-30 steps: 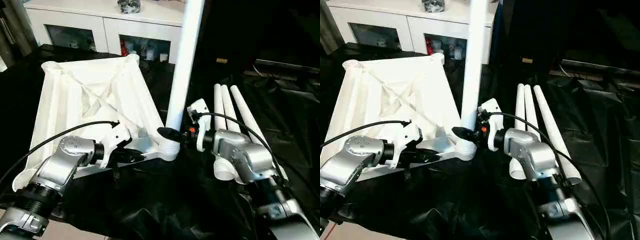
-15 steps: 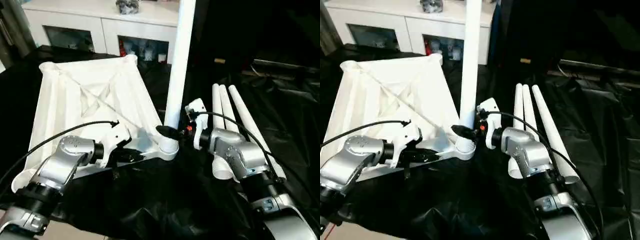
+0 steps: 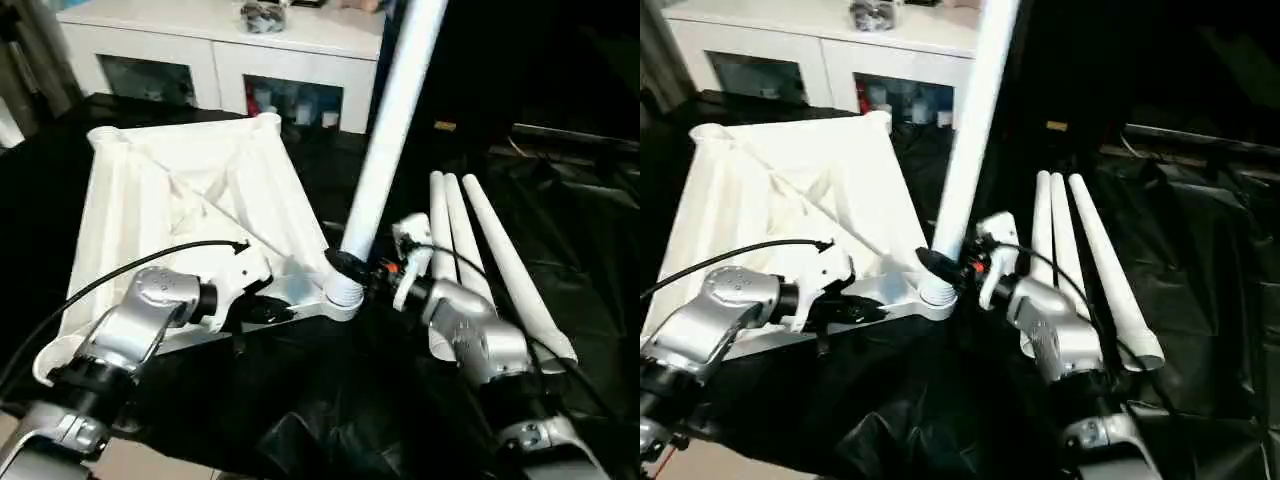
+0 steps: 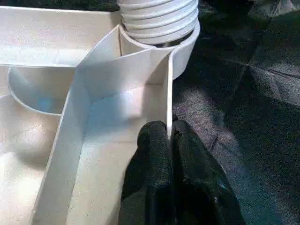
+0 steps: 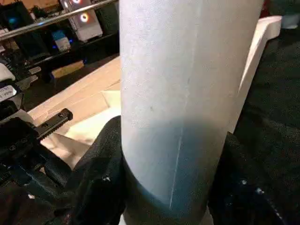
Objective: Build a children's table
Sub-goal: Insert table leg to table base
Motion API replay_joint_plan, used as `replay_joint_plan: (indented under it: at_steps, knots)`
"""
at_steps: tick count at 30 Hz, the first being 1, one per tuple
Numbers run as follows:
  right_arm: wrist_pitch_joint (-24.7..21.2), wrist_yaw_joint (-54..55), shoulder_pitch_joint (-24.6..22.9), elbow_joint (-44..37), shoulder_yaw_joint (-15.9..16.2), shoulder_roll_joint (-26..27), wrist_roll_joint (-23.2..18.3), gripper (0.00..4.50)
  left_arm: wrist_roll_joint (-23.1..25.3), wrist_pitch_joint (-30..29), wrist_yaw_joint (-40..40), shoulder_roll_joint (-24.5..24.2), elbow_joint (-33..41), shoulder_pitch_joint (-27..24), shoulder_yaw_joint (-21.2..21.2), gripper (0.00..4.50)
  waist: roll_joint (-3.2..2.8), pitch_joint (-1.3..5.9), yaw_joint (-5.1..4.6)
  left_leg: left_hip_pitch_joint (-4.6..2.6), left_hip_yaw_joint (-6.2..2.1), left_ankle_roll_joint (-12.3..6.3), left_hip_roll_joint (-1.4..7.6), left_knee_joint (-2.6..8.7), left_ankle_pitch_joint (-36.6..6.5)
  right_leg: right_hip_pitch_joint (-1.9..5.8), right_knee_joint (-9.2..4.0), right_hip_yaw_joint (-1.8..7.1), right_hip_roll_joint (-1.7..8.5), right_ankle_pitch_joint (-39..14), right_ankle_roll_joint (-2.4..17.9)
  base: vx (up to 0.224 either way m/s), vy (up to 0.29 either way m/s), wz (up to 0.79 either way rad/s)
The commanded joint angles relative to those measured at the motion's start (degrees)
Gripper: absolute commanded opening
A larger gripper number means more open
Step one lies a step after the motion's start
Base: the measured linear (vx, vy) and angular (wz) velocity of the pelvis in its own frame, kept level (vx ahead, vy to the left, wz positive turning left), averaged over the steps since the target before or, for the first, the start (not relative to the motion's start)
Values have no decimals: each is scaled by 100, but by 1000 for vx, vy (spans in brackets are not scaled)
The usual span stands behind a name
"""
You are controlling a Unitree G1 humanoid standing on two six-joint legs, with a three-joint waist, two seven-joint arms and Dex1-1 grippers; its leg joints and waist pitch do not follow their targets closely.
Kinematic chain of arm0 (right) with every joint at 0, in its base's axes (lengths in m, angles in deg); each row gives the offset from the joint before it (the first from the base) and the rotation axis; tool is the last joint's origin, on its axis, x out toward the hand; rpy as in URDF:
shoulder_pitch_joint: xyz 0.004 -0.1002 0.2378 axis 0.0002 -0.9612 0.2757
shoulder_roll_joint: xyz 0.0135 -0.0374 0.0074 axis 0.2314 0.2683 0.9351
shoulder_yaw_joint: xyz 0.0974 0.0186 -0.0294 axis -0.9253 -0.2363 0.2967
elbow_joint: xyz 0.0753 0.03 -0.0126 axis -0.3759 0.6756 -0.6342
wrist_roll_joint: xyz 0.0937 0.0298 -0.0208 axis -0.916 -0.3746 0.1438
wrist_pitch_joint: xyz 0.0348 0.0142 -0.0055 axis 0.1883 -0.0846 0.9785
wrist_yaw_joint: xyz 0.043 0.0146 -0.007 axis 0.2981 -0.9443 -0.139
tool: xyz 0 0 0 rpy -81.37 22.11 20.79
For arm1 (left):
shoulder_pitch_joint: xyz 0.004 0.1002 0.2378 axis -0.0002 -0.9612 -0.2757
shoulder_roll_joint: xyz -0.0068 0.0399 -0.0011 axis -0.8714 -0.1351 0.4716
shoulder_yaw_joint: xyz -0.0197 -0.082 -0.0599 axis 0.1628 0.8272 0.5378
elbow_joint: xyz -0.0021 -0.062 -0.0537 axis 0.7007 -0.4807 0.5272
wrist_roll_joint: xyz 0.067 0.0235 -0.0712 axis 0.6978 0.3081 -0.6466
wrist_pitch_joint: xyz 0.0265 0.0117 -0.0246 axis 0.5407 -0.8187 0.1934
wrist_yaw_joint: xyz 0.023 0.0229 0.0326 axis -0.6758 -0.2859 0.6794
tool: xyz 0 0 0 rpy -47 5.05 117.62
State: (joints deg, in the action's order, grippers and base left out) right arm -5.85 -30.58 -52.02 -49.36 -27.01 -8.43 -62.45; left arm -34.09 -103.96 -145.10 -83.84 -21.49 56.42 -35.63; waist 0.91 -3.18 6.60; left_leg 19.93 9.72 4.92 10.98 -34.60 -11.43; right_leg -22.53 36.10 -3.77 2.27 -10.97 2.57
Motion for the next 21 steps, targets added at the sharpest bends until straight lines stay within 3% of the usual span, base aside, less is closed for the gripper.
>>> replay_joint_plan:
  at_steps: [1,6,12,18,21]
  knots:
    - [145,264,-333,359,-24,-215,361,189,34,56,-49,-27,-58,99,-15,0,-134,358,-23,-58,-81,43,229,422,-1161,256,-528,336,579,-1460,899,0,0,0]
    - [629,314,-614,168,49,-250,598,189,124,139,-15,28,-187,139,-66,0,-178,354,-35,-55,-105,30,238,449,-1305,266,-555,322,600,-1806,813,0,0,0]
    - [863,319,-747,-47,73,-240,625,189,193,190,-15,76,-295,188,-90,0,-187,372,-38,-48,-102,-3,246,451,-1264,271,-540,331,600,-1578,863,0,0,0]
    - [804,226,-739,-108,303,-372,804,188,249,254,14,87,-384,215,-128,0,-177,343,-46,-58,-108,-7,242,470,-1423,255,-587,326,608,-1995,769,0,0,0]
    - [662,62,-706,-171,516,-494,961,188,272,286,17,93,-402,201,-129,0,-144,334,-51,-55,-113,-17,242,479,-1471,261,-613,328,620,-2236,700,0,0,0]
